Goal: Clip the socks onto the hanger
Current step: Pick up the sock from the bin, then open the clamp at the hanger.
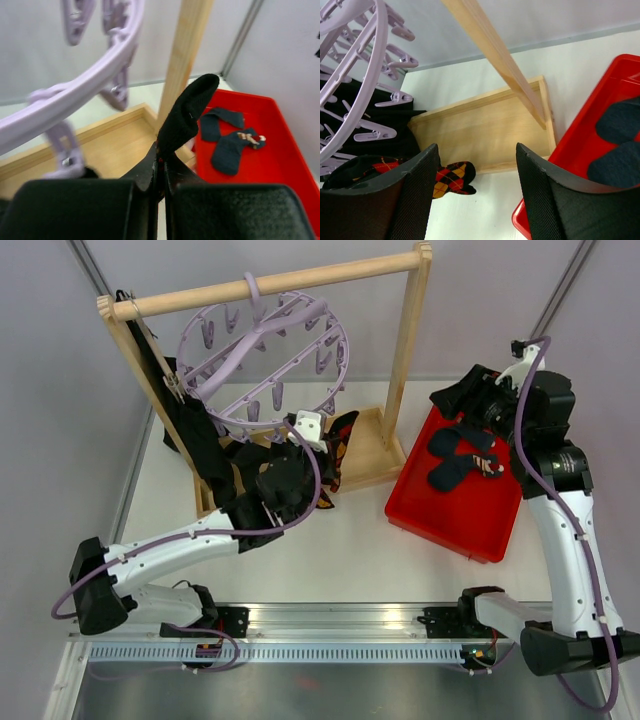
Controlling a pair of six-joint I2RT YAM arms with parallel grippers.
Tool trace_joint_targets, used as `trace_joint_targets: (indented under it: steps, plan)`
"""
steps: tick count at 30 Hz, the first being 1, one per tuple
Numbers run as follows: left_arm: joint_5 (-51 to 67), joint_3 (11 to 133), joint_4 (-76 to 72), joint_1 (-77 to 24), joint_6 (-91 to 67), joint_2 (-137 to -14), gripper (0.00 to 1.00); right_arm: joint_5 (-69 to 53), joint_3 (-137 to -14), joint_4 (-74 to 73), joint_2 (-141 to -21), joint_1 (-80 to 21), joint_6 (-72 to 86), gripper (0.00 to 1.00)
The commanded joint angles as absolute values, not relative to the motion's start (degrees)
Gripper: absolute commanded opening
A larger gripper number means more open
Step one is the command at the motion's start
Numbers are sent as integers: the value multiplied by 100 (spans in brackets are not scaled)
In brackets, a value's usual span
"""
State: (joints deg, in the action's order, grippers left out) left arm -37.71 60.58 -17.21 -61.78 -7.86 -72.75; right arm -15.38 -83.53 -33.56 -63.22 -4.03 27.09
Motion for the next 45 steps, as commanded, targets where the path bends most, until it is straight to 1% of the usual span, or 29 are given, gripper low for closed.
trace_joint_targets:
  steps: [1,6,16,23,31,45]
  plan:
    - [-4490,5872,-1231,-6170,-1028,-6822,2,-1591,-8297,-2786,-6451,-711,2567,69]
    - [-4816,5669,-845,-6170,-1081,-6329,2,-1143,-8288,-2514,-6600,-1370,2400,69]
    - [-5220,5502,-150,-6152,-1125,-5511,2,-1353,-7849,-1302,-6776,-2038,1935,69]
    - [-5291,5502,-35,-6091,-1090,-5335,2,-1415,-7261,-432,-6847,-2601,1302,69]
    - [-5247,5520,272,-6003,-1099,-5098,2,-1476,-6829,508,-6961,-2997,528,68]
    - [-5071,5581,466,-5994,-1125,-5010,2,-1345,-6609,1107,-7101,-3779,-121,66]
